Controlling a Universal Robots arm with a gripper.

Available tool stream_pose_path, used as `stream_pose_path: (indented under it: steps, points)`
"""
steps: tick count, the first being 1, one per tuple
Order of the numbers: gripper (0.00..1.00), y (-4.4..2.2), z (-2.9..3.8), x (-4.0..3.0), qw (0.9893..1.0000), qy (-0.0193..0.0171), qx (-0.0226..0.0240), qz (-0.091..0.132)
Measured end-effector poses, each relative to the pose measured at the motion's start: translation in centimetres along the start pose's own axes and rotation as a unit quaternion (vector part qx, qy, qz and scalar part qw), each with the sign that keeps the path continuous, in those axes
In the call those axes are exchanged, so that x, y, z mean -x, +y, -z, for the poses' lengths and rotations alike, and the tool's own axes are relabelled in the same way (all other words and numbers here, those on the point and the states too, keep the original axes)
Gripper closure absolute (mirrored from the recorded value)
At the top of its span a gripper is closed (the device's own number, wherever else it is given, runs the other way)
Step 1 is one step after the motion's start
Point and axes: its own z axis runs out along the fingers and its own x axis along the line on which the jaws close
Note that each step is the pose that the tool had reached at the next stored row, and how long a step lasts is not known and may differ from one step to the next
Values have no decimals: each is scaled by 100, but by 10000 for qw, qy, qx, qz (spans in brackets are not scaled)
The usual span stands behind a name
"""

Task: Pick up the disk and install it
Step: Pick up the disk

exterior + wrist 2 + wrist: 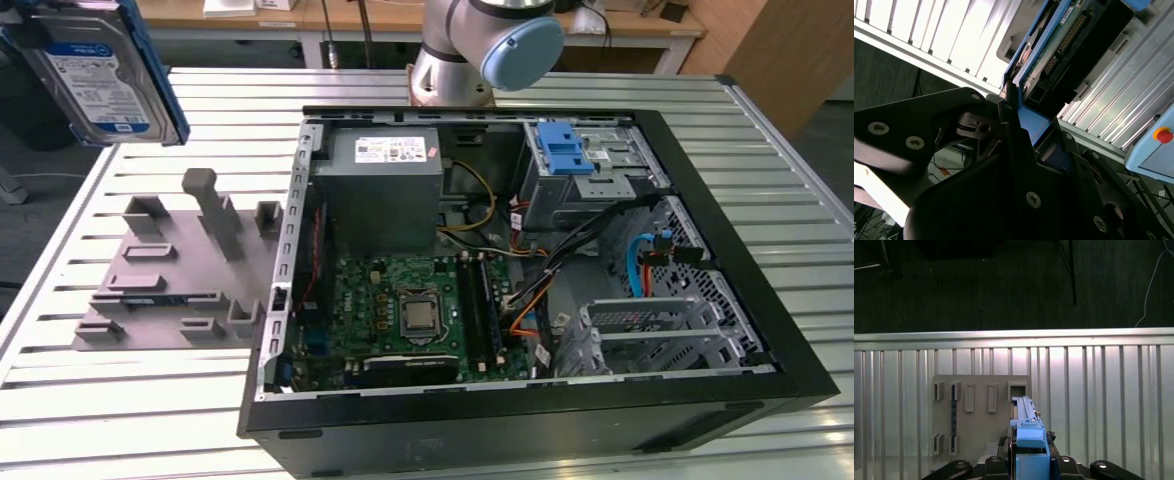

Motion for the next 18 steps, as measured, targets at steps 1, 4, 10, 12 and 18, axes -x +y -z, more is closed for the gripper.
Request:
stream_pose_path:
  steps: [1,4,10,12,18]
  points:
    - [64,0,4,0,10000,0,0,0]
    - [64,0,18,0,10000,0,0,0]
    - [64,0,45,0,10000,0,0,0]
    - [64,0,54,0,10000,0,0,0]
    - [64,0,80,0,10000,0,0,0]
